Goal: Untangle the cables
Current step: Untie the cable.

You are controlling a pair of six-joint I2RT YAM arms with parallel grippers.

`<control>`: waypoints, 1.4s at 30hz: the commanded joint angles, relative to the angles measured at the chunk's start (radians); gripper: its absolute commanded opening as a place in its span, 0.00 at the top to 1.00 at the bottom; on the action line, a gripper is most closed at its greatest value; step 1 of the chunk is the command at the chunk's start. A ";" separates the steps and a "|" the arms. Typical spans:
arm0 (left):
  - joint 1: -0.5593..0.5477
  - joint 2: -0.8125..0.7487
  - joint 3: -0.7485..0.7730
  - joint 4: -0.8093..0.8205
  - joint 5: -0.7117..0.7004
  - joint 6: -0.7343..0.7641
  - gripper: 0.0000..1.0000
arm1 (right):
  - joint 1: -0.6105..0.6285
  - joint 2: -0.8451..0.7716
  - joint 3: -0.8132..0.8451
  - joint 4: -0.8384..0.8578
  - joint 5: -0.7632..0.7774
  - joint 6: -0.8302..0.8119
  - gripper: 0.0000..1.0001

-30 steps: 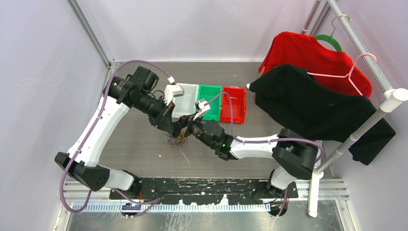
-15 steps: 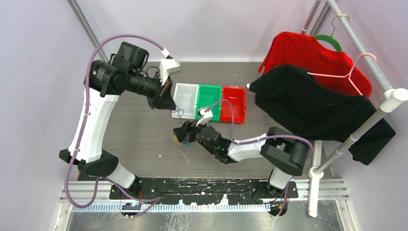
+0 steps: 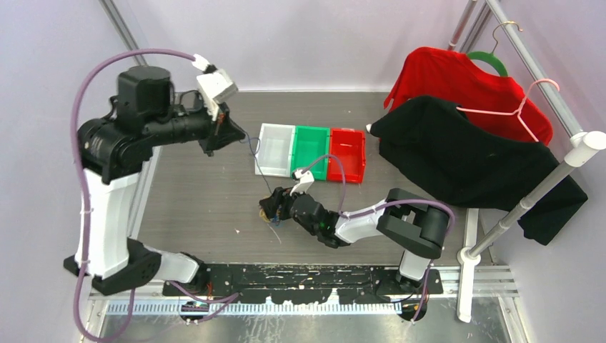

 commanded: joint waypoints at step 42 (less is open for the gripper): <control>-0.005 -0.400 -0.358 0.636 -0.343 0.006 1.00 | 0.093 -0.137 0.219 -0.253 -0.289 -0.163 0.09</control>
